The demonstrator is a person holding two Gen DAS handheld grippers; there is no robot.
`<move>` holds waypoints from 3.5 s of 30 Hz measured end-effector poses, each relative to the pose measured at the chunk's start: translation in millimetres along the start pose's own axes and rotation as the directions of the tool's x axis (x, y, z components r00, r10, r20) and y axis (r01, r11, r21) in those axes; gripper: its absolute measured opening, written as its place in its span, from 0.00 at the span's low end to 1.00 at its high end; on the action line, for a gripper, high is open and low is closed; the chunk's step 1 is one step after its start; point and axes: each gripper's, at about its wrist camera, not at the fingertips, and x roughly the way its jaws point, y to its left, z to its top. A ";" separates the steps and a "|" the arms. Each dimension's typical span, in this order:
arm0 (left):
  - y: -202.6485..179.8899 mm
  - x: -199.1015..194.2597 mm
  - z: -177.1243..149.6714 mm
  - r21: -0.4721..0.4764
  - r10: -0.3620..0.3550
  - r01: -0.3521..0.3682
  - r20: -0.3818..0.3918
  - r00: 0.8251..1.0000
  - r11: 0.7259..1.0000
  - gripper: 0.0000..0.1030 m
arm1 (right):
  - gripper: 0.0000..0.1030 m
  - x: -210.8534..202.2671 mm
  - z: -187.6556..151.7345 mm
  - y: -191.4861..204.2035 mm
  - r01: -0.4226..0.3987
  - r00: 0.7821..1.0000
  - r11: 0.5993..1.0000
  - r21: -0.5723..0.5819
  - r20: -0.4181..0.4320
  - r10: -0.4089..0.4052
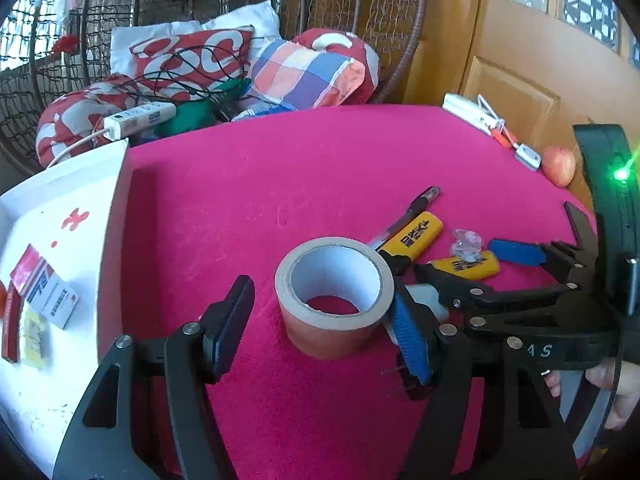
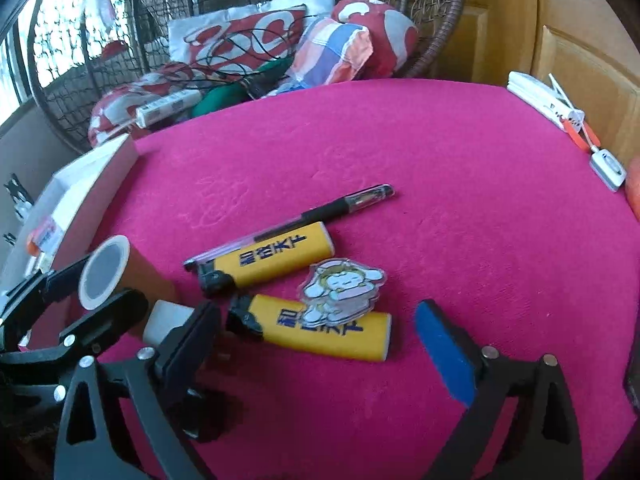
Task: Organize rigid objects
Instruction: 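Grasp the tan tape roll with the left gripper while the right grasps a yellow lighter, then carry the tape roll and yellow lighter to the tray and release them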
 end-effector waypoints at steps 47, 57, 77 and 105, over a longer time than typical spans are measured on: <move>-1.5 -136.9 7.8 -0.008 -0.076 0.082 0.289 0.954 0.997 0.51 | 0.80 -146.1 6.5 19.0 -0.185 0.904 0.980 -0.072 0.378 0.199; 19.0 -150.6 -1.7 -0.053 -0.054 0.074 0.316 0.947 0.996 0.51 | 0.80 -151.4 7.4 40.5 -0.200 0.898 0.972 -0.119 0.374 0.231; 62.6 -170.9 -16.3 -0.135 -0.006 0.058 0.354 0.935 0.989 0.51 | 0.80 -148.6 20.9 100.7 -0.227 0.893 0.945 -0.236 0.337 0.299; 240.0 -161.8 5.7 -0.423 0.278 -0.140 0.283 0.918 0.895 0.51 | 0.80 -55.5 81.8 219.4 -0.292 0.915 0.896 -0.336 0.174 0.364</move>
